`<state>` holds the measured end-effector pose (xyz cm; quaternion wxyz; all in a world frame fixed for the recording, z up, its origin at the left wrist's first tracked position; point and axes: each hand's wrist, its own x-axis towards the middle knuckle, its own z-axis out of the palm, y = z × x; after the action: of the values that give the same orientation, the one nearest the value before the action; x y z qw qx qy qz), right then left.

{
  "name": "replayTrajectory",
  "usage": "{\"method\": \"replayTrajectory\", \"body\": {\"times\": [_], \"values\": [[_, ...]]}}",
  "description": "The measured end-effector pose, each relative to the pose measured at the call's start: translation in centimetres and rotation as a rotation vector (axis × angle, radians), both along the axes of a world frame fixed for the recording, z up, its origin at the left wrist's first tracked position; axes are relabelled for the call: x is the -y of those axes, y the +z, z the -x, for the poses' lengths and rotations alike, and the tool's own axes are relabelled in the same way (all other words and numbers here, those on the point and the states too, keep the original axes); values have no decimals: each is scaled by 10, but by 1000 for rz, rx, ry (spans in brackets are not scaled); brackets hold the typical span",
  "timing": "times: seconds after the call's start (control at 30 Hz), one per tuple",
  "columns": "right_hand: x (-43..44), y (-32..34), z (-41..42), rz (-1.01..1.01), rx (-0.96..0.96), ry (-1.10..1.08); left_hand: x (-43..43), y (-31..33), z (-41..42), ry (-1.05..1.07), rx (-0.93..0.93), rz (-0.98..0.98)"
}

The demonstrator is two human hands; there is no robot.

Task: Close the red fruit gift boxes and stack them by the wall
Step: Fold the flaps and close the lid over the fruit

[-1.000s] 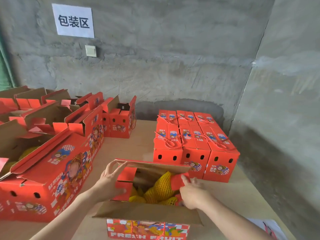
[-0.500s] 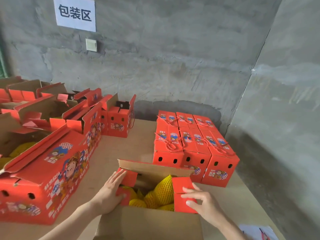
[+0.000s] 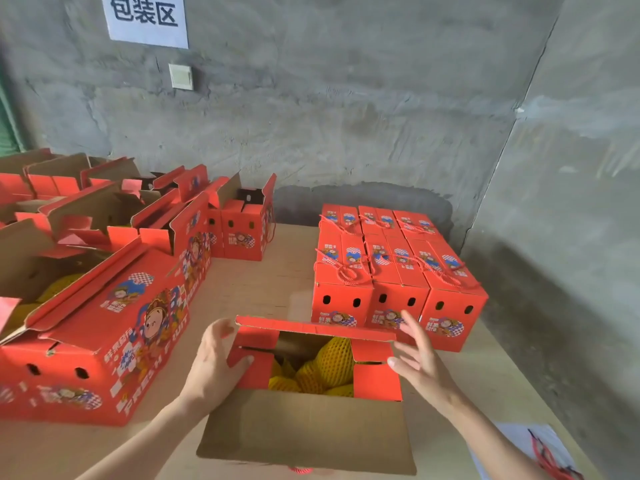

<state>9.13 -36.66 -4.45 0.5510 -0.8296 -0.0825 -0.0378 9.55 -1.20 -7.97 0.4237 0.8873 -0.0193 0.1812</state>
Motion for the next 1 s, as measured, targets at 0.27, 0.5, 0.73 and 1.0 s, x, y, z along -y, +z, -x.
{"method": "replayTrajectory", "body": {"times": [0.27,0.5,0.73,1.0], "values": [[-7,-21,-10,249,189,0,-8,14,-6,-191,-52,-149],[6,-17,-32,550,22,219,-16,19,-48,-271,-352,-410],[11,-19,-32,557,76,227,-21,14,-59,-401,-490,-438],[5,-17,-25,535,35,210,-17,14,-53,-396,-537,-424]]}}
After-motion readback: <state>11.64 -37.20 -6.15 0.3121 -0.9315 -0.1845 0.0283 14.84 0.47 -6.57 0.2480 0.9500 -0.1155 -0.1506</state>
